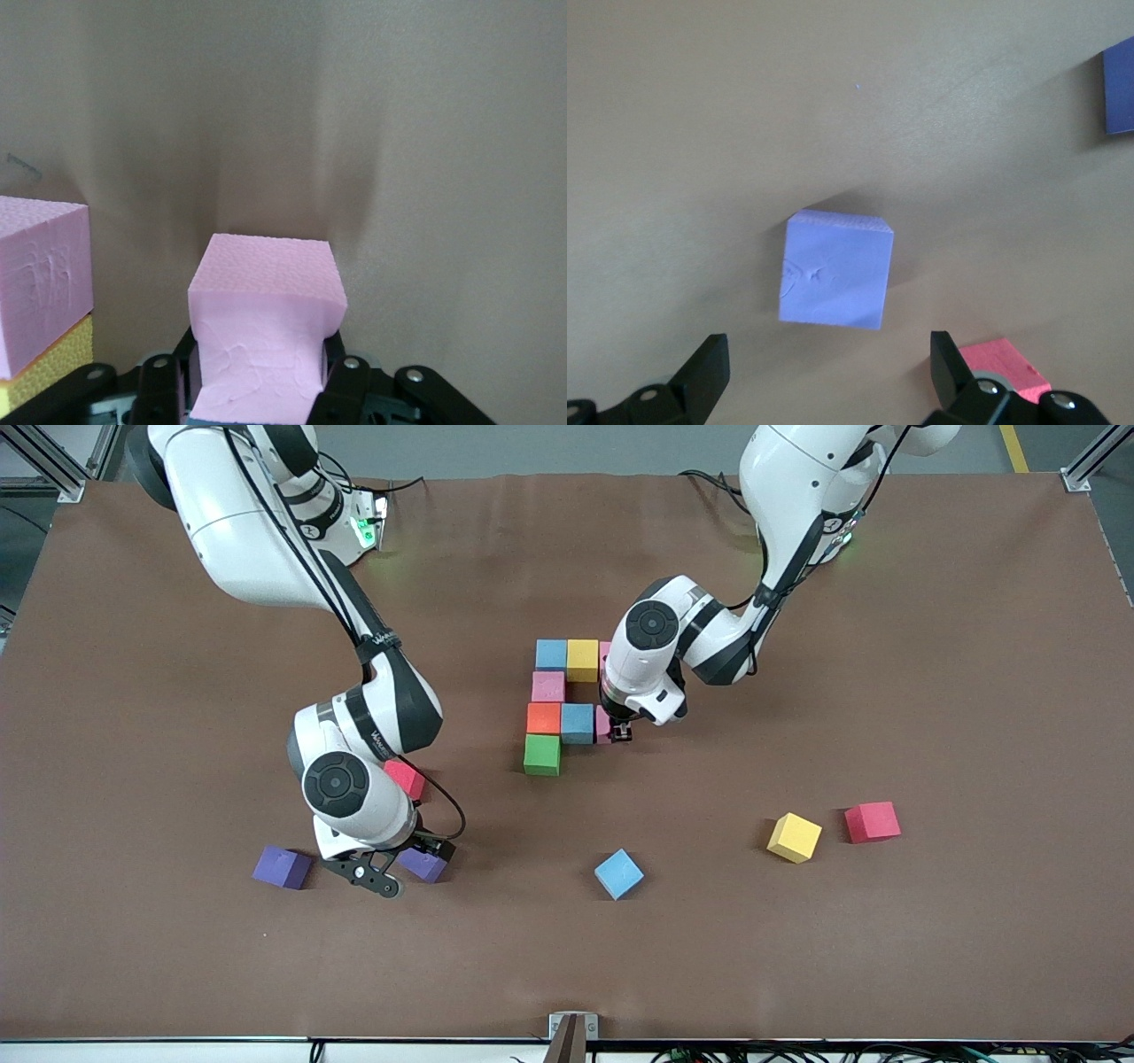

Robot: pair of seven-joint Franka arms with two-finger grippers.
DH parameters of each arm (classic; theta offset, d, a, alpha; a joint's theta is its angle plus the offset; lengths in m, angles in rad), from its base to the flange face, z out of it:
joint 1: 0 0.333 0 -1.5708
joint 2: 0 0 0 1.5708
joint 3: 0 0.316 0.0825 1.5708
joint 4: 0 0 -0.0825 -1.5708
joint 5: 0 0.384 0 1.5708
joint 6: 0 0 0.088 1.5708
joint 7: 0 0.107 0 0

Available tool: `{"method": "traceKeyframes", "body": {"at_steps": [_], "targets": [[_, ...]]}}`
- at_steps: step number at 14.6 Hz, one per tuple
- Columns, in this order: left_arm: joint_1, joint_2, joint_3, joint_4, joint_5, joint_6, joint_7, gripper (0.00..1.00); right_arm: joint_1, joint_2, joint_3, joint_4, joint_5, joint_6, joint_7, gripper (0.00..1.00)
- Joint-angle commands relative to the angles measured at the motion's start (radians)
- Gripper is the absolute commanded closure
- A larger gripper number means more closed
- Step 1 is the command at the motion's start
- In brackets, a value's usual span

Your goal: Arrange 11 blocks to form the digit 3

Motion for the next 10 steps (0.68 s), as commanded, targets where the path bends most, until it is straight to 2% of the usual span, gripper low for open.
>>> {"method": "traceKeyframes", "body": {"at_steps": [1, 3, 10], "targets": [[-0.010, 0.002, 0.004, 0.000, 0.021, 0.013, -0.022, 0.70, -0.028, -0.046, 0.014, -0.123, -0.040, 0.064, -0.013, 0.00], [-0.008, 0.001, 0.002, 0.000, 0.021, 0.013, -0.022, 0.68, -0.030, -0.063, 0.014, -0.163, -0.050, 0.084, -0.013, 0.00], [-0.010, 0.001, 0.002, 0.002, 0.021, 0.011, -0.021, 0.59, -0.030, -0.075, 0.014, -0.180, -0.051, 0.080, -0.013, 0.00]]}}
